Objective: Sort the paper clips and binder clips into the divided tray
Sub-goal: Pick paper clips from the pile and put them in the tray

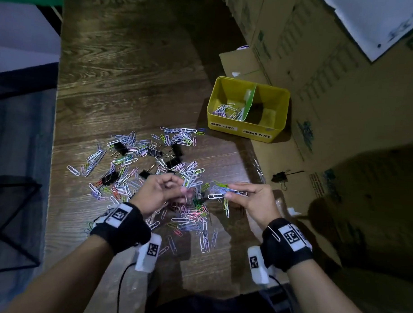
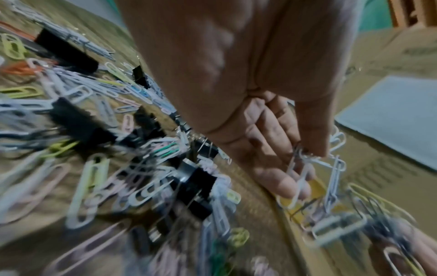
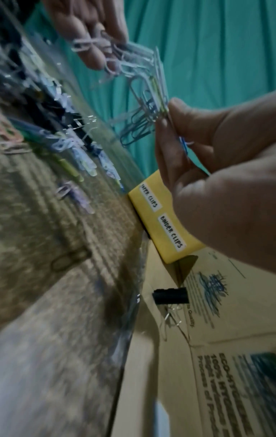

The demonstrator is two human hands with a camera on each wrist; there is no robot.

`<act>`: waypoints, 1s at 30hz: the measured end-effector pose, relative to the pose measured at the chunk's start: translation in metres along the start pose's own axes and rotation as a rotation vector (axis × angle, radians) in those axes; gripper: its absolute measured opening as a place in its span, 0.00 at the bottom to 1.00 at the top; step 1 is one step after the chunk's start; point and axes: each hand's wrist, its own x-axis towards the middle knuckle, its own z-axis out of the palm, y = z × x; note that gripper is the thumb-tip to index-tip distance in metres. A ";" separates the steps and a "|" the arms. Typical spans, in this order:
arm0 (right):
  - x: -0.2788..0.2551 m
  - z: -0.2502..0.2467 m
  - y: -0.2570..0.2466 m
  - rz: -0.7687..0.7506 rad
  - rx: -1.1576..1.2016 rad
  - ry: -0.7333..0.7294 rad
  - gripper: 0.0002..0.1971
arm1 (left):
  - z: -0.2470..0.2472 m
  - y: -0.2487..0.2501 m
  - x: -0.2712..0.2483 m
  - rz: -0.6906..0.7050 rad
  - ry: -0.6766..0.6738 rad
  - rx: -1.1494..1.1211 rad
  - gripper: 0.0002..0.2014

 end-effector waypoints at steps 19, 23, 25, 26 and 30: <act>0.096 -0.018 -0.158 -0.368 0.112 0.184 0.14 | 0.067 0.145 0.193 0.173 0.074 0.890 0.04; 0.139 -0.013 -0.159 -0.307 -0.041 0.179 0.15 | 0.065 0.131 0.192 0.207 0.156 0.927 0.08; 0.162 -0.007 -0.152 -0.252 -0.165 0.182 0.16 | 0.061 0.123 0.179 0.305 0.279 0.795 0.08; 0.172 -0.003 -0.148 -0.227 -0.240 0.194 0.15 | 0.059 0.118 0.170 0.346 0.328 0.720 0.08; 0.199 0.014 -0.132 -0.179 -0.603 0.142 0.14 | 0.049 0.077 0.126 0.314 0.289 0.542 0.07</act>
